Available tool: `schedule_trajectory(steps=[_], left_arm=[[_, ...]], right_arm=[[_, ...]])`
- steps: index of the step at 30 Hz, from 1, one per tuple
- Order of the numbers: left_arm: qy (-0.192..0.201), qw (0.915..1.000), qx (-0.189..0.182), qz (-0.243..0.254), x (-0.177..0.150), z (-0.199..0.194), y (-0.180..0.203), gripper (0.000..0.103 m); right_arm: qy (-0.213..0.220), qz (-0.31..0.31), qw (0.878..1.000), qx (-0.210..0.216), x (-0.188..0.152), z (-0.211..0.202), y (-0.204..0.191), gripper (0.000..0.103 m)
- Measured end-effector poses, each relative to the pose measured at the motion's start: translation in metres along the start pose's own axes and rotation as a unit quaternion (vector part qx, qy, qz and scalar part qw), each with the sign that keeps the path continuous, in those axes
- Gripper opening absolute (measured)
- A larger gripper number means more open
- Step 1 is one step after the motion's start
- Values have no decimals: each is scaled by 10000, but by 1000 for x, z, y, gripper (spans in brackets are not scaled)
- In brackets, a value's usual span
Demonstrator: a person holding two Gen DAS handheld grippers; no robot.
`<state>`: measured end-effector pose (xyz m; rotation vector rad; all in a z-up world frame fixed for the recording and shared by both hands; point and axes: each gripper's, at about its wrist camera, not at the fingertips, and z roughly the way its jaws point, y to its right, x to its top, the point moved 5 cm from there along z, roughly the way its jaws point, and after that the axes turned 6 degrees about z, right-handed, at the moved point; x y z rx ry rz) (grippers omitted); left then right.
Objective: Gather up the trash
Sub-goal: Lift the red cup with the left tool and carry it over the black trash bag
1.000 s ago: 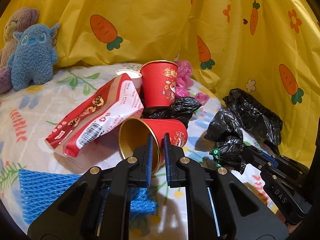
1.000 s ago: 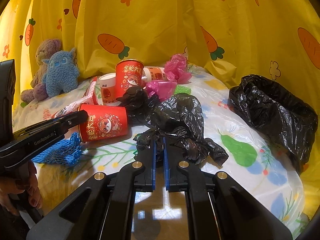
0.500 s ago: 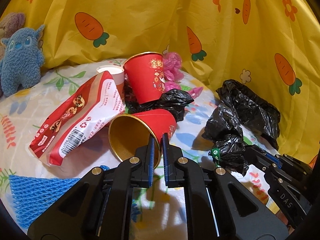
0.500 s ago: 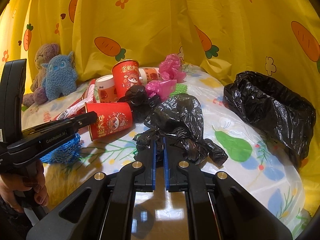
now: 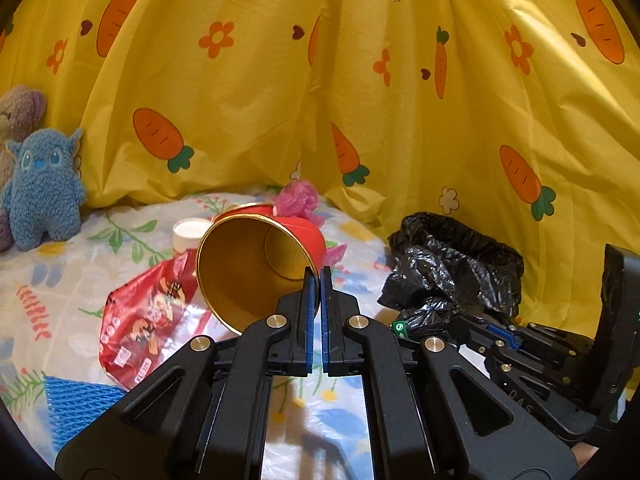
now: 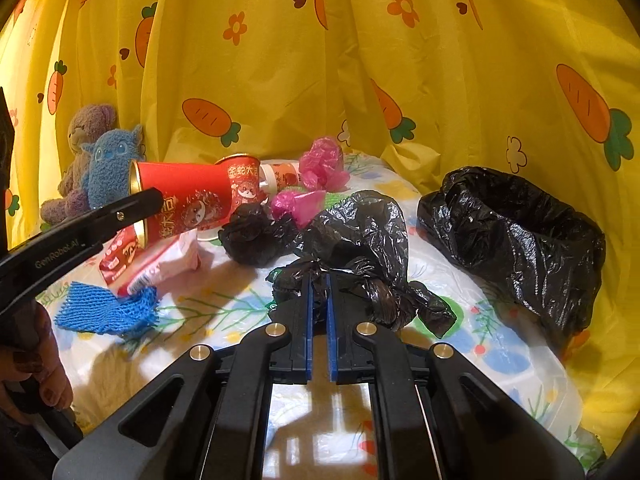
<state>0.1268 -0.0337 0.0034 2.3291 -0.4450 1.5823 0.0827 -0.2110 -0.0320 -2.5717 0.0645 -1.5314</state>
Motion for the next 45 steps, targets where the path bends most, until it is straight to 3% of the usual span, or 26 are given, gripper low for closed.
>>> schedule_trajectory(steps=[12,22,31,45], left_arm=[[227,9980,-555,186,35,13,45,2],[459,9900,-1237,491,76,71,100,2],[534,9758,-2021,647,104,143,155,2],[34,9571,-2859,468,90,232,205,2]], right_arm=[[589,3,9972,-454,32,-16,27,6],[1121,33,9799,-1650,77,-10,91,6],[1047,184,9681,-2269,90,21,149,6],[720,511,9639,-2510,86,52,194,6]])
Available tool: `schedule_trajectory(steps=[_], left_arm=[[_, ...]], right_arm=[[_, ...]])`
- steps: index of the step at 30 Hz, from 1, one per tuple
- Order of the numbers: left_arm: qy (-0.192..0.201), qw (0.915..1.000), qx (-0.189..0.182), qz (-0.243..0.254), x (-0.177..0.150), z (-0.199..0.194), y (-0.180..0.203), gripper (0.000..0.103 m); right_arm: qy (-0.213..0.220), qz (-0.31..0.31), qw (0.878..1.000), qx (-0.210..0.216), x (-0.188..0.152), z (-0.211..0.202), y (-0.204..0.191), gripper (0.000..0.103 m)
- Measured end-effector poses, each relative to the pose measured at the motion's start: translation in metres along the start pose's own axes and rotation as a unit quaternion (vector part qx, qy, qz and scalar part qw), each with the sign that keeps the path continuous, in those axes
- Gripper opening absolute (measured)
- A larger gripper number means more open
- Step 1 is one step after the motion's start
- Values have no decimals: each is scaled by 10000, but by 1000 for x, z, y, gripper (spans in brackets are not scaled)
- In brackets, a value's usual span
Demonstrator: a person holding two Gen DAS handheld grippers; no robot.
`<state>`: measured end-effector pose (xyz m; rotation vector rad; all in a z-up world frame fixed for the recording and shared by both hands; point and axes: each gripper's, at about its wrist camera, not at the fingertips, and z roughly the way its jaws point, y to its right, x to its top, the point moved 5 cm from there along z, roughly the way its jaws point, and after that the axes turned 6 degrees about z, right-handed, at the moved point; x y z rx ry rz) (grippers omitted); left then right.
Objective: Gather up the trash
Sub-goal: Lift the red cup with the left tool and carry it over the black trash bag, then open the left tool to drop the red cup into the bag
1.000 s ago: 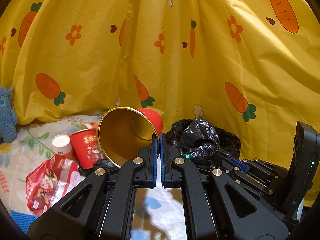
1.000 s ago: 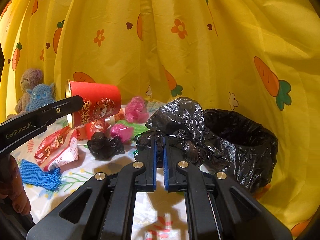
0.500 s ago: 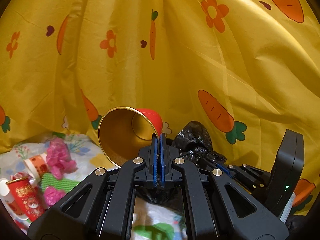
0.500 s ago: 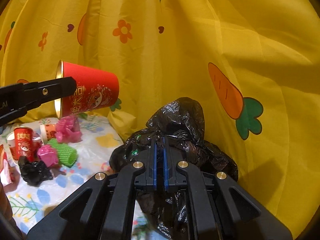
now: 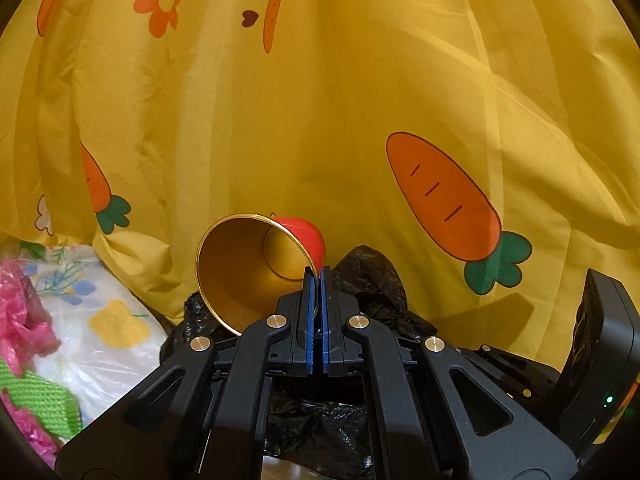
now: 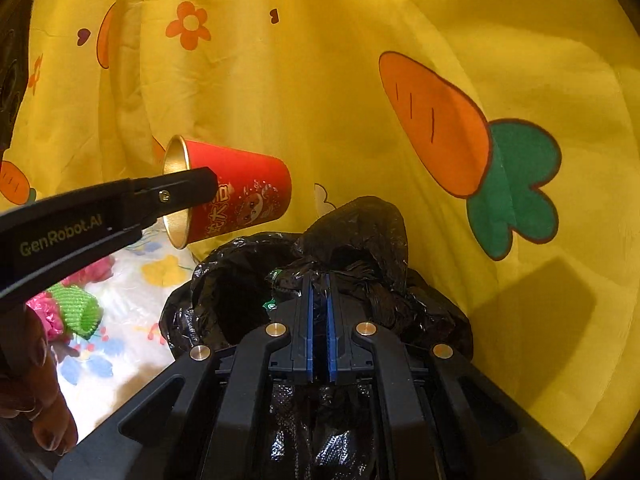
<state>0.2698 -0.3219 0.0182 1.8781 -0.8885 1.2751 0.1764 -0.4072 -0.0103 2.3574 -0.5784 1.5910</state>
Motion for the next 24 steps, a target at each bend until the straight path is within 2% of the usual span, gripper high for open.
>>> schedule_trajectory(steps=[6,17,19,21,22,24], left_arm=[[-189,9998,-97,-65,-8,25,1,2],[-437,9981,-332,-274,-18,45,-4,3],[-481,9977,-349,-337,-19,47,-6,9],[-488,9976,-331,-361,-20,48,-8,31],[-451,9979,-293,-372,-19,45,-7,37],[-347,9983,-122,-451,-19,40,-13,65]], right_arm=[[-119,105,9998,-74,-3,14,7,6],[-248,132,9996,-77,-8,30,8,8],[-233,140,9996,-104,-8,31,8,16],[-226,161,9996,-84,-10,30,10,28],[-210,151,9996,-100,-10,30,11,34],[-179,127,9997,-130,-10,30,11,39]])
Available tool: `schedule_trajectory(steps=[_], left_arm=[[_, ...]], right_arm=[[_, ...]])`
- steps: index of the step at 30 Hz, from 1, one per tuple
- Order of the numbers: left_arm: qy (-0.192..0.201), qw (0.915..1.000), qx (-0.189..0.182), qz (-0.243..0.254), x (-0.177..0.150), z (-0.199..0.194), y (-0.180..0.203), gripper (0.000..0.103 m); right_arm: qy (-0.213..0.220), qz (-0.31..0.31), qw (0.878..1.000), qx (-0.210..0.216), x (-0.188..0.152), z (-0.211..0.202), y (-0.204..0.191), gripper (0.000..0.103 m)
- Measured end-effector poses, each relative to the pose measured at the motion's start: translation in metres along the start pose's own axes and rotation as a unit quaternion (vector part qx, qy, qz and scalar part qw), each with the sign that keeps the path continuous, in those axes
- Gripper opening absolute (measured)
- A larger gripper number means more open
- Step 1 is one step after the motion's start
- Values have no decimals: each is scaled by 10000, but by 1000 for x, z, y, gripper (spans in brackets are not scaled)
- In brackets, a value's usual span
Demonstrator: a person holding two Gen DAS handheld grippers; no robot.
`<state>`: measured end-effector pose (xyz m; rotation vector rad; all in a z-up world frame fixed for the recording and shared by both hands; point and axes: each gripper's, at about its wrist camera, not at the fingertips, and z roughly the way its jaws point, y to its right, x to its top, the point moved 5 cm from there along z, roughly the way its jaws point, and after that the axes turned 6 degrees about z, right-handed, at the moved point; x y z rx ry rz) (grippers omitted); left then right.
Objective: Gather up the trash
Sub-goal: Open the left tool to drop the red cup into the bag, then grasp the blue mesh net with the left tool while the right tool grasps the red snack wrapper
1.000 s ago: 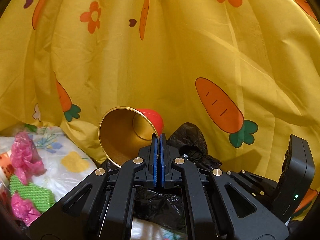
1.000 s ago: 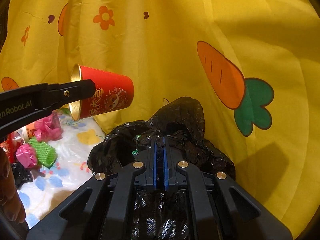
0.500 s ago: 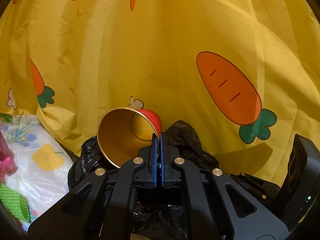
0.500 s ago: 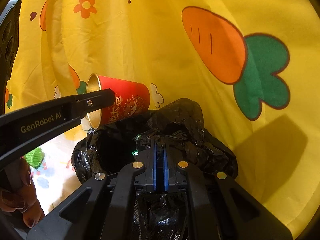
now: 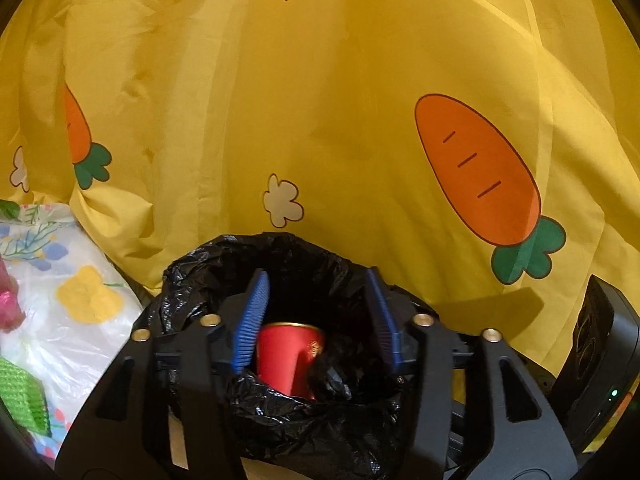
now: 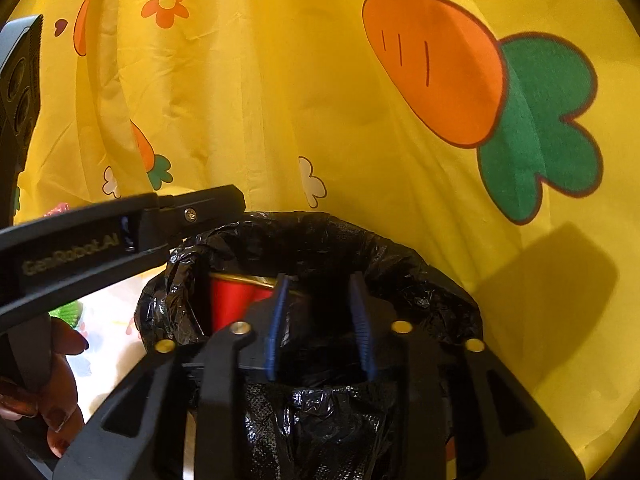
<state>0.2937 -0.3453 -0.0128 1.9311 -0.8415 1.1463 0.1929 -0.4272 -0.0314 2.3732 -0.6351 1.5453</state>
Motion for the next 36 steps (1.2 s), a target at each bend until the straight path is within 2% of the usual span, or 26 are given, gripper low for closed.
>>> schedule_trajectory(steps=[3,6,10,15,23,24,30,36], left_arm=[[192,9990,364,-149,2,-11,-9,80],[323,9959,798,-267,7,-26,-18,86],[448,9896,1304,-400,7,-49,-28,89],[495,9818,1814,-279,2,-81,-24,92],[597,9703,2313,-388,-11,-140,-17,93],[626,9686,2377,-375,-13,-148,-15,93],[574,9549,2894,-336,-32,-192,-4,94],[502,9395,3341,-564,-60,-244,-5,94]], right_arm=[[46,17,10000,-50,1,-1,2,51],[68,27,9999,-105,0,-4,3,60],[120,60,9998,-115,0,-11,1,75],[143,118,9998,-42,0,-25,-2,85],[139,194,9996,136,-9,-57,-7,92],[141,206,9995,177,-10,-61,-8,95],[90,299,9979,561,-21,-91,-23,96],[38,174,9948,1002,-38,-122,-48,96]])
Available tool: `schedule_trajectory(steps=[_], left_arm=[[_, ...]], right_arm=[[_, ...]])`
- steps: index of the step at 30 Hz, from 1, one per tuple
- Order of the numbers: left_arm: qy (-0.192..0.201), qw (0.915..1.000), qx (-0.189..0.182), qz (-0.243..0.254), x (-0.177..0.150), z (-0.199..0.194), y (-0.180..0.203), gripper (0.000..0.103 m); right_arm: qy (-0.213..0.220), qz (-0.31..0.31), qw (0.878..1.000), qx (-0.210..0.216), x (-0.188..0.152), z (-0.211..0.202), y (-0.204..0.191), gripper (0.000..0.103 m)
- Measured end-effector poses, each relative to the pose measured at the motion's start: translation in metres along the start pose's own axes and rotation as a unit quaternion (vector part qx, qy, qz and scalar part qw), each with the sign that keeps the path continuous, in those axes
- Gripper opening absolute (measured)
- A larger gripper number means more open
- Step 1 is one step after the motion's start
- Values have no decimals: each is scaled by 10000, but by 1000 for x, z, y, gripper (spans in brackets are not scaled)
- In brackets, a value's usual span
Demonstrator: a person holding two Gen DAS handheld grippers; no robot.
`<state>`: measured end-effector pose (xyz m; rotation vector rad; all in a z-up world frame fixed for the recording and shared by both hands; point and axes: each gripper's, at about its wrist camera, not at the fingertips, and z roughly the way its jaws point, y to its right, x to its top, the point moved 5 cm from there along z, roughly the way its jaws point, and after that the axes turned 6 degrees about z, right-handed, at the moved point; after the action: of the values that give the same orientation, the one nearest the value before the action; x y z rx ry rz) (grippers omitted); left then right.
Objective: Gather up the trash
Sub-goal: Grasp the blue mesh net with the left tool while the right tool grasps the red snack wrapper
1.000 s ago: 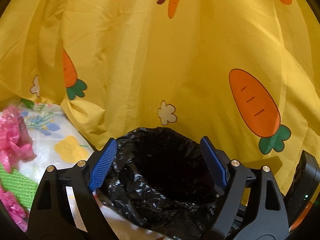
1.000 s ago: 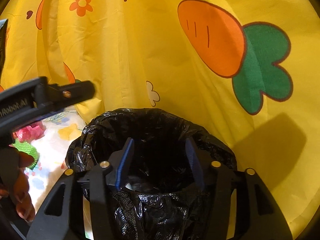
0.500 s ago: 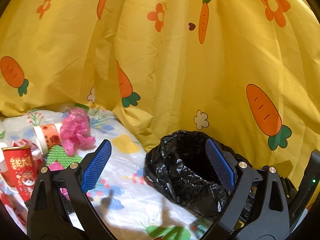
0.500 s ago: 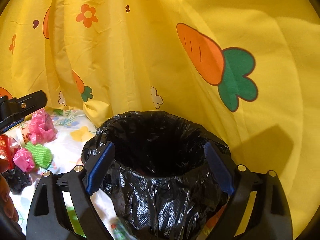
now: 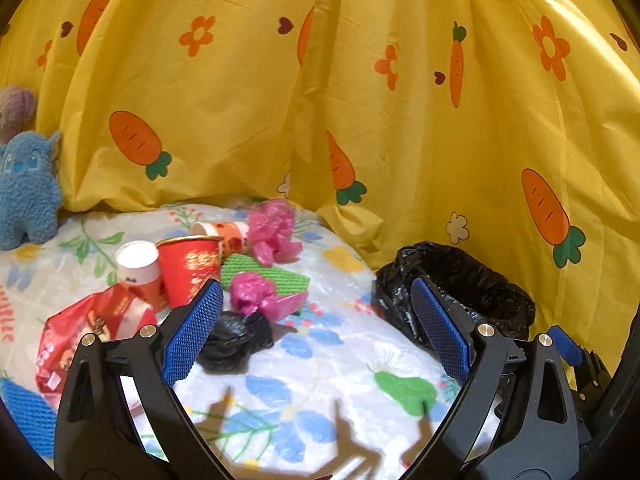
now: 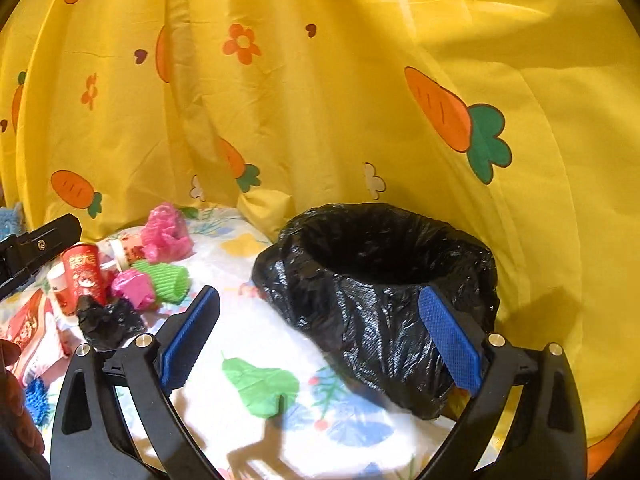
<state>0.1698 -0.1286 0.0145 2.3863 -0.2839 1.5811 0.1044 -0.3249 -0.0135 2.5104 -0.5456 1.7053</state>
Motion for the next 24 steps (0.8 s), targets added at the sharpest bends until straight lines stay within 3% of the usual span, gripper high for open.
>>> schedule_trajectory(steps=[15,24], left_arm=[[-40,9916,1283,-175,-48,-69,-95,94],[-225,9834,1765,-355,-67,-91,-161,91]], right_arm=[[-58,-409,9973,614,-33,-40,-60,96],[-238,-572,9935,952,-47,-40,-91,96]])
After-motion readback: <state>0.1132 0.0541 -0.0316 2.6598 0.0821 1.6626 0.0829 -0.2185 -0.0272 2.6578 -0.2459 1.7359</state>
